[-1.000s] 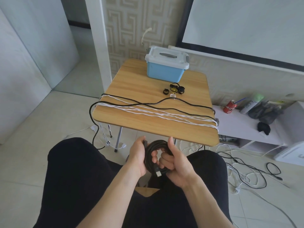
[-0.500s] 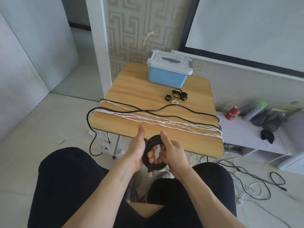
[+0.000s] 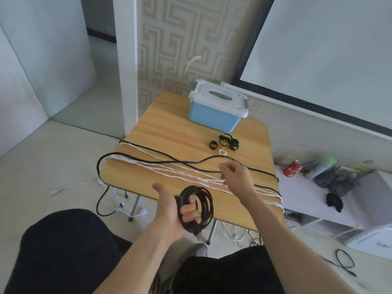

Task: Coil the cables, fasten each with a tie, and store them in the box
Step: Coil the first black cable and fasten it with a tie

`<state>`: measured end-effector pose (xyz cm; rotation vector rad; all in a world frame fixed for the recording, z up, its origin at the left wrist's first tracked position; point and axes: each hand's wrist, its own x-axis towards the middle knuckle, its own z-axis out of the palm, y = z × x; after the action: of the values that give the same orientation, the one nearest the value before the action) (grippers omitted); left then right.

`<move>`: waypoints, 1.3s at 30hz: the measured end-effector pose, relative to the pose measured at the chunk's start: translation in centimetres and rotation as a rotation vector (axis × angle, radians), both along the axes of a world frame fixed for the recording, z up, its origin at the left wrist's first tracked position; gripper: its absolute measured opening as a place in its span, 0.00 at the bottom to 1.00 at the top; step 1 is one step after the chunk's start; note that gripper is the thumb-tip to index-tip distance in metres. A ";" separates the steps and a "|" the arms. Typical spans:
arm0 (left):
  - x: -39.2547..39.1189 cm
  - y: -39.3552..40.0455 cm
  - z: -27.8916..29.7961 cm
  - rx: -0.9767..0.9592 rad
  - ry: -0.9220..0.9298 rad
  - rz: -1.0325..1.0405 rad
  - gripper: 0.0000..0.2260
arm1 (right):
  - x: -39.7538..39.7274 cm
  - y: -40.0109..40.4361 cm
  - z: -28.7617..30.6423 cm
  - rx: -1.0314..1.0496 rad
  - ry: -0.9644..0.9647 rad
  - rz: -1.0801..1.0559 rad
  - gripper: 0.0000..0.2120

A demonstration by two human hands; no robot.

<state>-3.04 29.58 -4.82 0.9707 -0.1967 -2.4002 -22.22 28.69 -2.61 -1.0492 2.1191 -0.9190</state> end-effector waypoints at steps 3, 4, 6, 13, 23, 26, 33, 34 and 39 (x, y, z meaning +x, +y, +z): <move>-0.1 -0.6 0.7 0.019 0.032 0.058 0.47 | -2.9 -3.7 0.2 -0.030 0.266 -0.055 0.09; -0.1 -0.9 0.9 0.039 0.048 0.079 0.47 | -3.7 -5.0 -0.1 -0.013 0.332 -0.042 0.09; -0.1 -1.5 1.1 0.069 0.080 0.114 0.46 | -4.9 -7.0 -0.8 0.046 0.437 0.000 0.10; -0.3 -3.0 1.1 0.049 0.112 0.132 0.40 | -7.2 -12.6 -2.7 0.212 0.554 0.073 0.29; 0.0 -5.2 -0.1 0.028 0.158 0.191 0.36 | -9.5 -14.6 -4.1 0.142 0.634 -0.026 0.20; -0.3 -5.3 -0.2 0.010 0.166 0.192 0.37 | -8.5 -14.0 -2.8 -0.125 0.615 -0.073 0.18; -0.4 -4.6 0.1 -0.072 0.148 0.290 0.34 | -2.7 -8.5 1.1 -0.362 0.303 -0.118 0.13; -0.3 -4.2 0.3 -0.093 0.128 0.316 0.33 | -1.5 -6.9 1.6 -0.366 0.258 -0.091 0.12; -0.1 -2.3 0.1 -0.172 0.084 0.281 0.33 | 4.0 0.7 2.5 -0.378 0.007 -0.015 0.16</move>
<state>-3.12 27.24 -4.73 0.7624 -0.2164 -2.1232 -18.24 29.40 -0.13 -1.2187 2.0052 -1.3611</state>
